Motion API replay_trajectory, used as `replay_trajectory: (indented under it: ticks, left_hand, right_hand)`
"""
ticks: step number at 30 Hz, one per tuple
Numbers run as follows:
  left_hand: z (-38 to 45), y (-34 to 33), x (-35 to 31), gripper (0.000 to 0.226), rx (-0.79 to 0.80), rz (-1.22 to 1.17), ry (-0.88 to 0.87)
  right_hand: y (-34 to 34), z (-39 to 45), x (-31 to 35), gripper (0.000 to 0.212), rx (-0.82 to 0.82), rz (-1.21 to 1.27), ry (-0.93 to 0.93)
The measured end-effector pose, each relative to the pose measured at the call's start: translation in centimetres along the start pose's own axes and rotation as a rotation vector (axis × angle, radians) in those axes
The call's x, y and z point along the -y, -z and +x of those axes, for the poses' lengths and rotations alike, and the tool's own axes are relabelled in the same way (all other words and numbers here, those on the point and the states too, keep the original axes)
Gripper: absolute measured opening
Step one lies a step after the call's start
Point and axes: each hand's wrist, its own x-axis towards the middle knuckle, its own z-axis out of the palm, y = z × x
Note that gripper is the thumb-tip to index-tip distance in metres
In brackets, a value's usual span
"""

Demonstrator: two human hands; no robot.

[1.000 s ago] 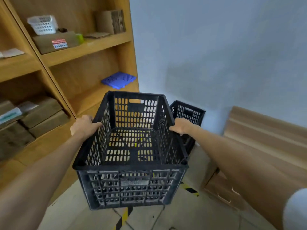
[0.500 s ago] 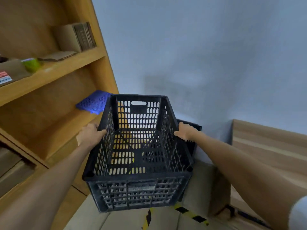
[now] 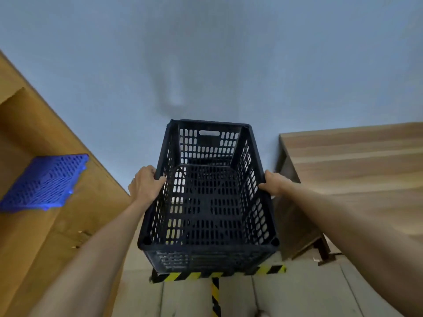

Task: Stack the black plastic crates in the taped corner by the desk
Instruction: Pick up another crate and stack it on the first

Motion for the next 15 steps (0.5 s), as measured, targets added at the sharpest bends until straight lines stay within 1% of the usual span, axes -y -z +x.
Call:
replay_trajectory:
  ticks: [3, 10, 15]
  left_hand:
    - [2.4, -1.9, -1.0, 0.017, 0.001, -0.003, -0.027]
    - [7.1, -5.8, -1.4, 0.015, 0.017, 0.007, -0.038]
    - [10.2, -9.3, -0.5, 0.014, 0.022, 0.035, 0.025]
  right_hand:
    - [-0.2, 1.6, -0.8, 0.051, 0.024, 0.052, -0.046]
    - [-0.1, 6.0, -1.2, 0.043, -0.041, 0.096, -0.075]
    - [0.0, 10.6, -1.2, 0.035, -0.02, 0.172, -0.04]
